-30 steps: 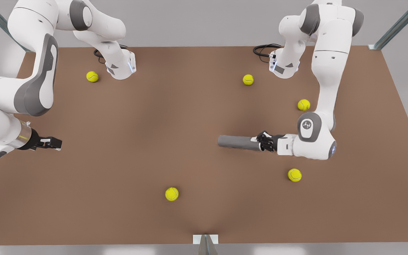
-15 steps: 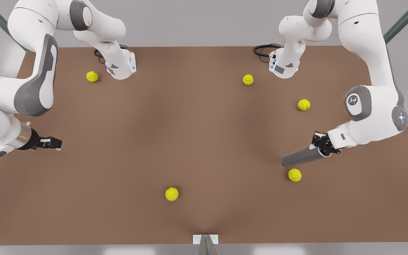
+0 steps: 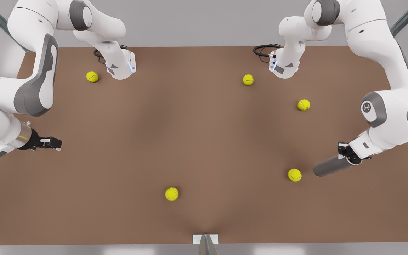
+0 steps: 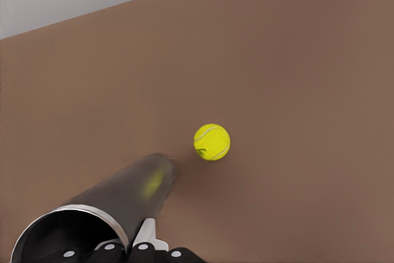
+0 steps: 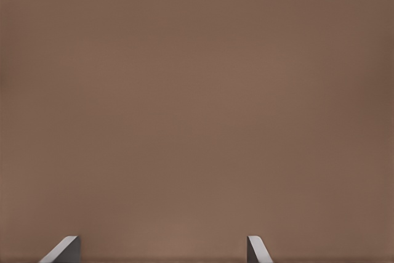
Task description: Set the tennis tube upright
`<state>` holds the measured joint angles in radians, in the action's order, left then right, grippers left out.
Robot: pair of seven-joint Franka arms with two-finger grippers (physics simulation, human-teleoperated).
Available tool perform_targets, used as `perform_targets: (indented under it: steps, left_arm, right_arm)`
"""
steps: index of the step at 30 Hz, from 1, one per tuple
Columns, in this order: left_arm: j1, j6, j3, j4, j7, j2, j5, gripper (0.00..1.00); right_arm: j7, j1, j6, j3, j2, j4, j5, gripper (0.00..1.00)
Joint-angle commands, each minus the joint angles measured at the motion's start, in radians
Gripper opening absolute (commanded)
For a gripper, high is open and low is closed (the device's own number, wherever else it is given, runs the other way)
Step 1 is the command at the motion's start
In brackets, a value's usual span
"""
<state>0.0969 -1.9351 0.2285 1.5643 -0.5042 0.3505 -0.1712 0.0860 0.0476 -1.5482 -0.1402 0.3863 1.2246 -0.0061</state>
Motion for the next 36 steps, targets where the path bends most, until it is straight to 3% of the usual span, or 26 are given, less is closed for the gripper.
perform_targets:
  steps: [1, 15, 16, 17, 18, 36]
  left_arm:
    - [-0.009, -0.061, 0.0, 0.0, 0.102, 0.015, 0.013, 0.21]
    - [-0.011, -0.059, 0.0, 0.023, 0.104, 0.067, 0.013, 0.21]
    - [-0.011, -0.058, -0.001, 0.025, 0.104, 0.067, 0.013, 0.47]
    - [-0.011, -0.058, -0.001, 0.025, 0.105, 0.068, 0.013, 0.87]
    - [-0.011, -0.058, -0.001, 0.025, 0.104, 0.067, 0.013, 1.0]
    - [-0.006, 0.012, 0.0, 0.023, 0.104, 0.027, 0.013, 1.0]
  right_arm:
    - [0.003, -0.002, 0.0, -0.001, -0.001, 0.0, -0.002, 1.0]
    - [0.003, 0.0, 0.0, -0.004, -0.001, 0.0, -0.005, 1.0]
    - [0.003, 0.0, 0.0, -0.004, -0.001, 0.0, -0.005, 1.0]
    - [0.001, 0.0, 0.0, -0.004, -0.001, 0.0, -0.005, 1.0]
    - [0.001, 0.0, 0.0, -0.004, -0.001, 0.0, -0.005, 1.0]
    - [-0.003, 0.0, 0.0, -0.004, -0.003, 0.0, -0.003, 1.0]
